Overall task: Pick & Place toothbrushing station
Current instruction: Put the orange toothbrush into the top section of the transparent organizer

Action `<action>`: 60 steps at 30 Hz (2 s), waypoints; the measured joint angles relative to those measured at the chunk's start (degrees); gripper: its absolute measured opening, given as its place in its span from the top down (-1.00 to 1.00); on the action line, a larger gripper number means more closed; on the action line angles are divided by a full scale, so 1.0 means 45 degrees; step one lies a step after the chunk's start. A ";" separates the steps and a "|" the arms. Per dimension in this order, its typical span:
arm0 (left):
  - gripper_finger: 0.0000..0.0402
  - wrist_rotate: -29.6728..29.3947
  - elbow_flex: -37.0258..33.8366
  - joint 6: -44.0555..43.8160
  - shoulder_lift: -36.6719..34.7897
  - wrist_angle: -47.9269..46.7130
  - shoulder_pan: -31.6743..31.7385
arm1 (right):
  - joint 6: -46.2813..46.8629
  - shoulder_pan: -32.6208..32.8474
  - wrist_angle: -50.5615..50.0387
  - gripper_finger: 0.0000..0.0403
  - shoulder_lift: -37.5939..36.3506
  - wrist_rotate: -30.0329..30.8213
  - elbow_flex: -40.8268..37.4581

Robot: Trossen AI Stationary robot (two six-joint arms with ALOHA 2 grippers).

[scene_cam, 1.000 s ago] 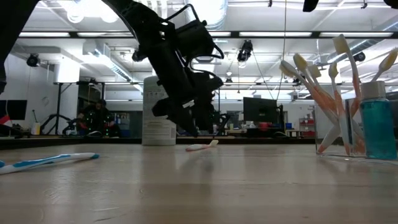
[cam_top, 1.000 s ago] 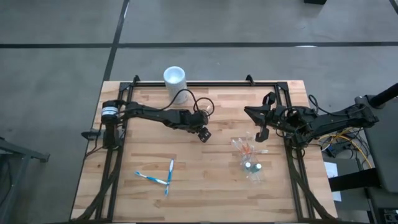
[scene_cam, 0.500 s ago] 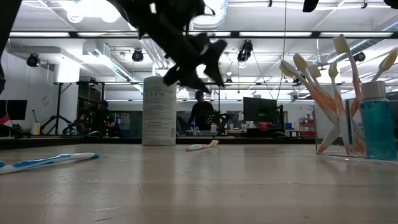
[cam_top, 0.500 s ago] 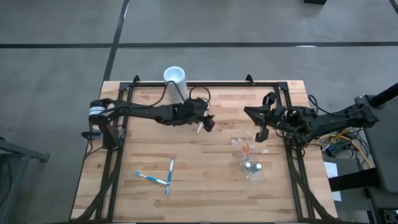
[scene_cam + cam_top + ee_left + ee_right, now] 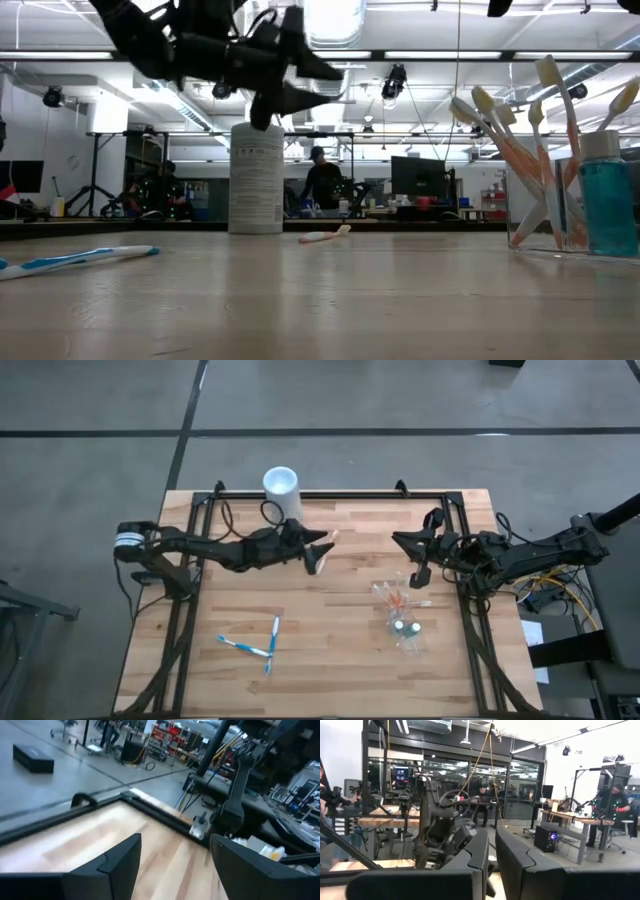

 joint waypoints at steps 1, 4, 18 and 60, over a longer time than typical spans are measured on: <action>-0.21 -0.0018 -0.0215 -0.0187 -0.0045 -0.0191 -0.0005 | -0.0105 0.0000 0.0000 0.86 0.0000 0.0000 0.0000; -0.21 -0.0075 -0.0553 -0.1101 0.0119 -0.1532 -0.0005 | -0.0237 0.0000 0.0019 0.86 0.0000 0.0005 0.0000; -0.21 -0.0263 0.0608 -0.1938 0.1700 -0.5272 -0.0005 | -0.0128 -0.0005 0.0024 0.86 0.0000 0.0010 0.0000; -0.21 -0.0029 0.2065 -0.3672 0.4145 -0.7273 -0.0010 | 0.0059 0.0000 -0.0107 0.86 0.0000 0.0010 0.0005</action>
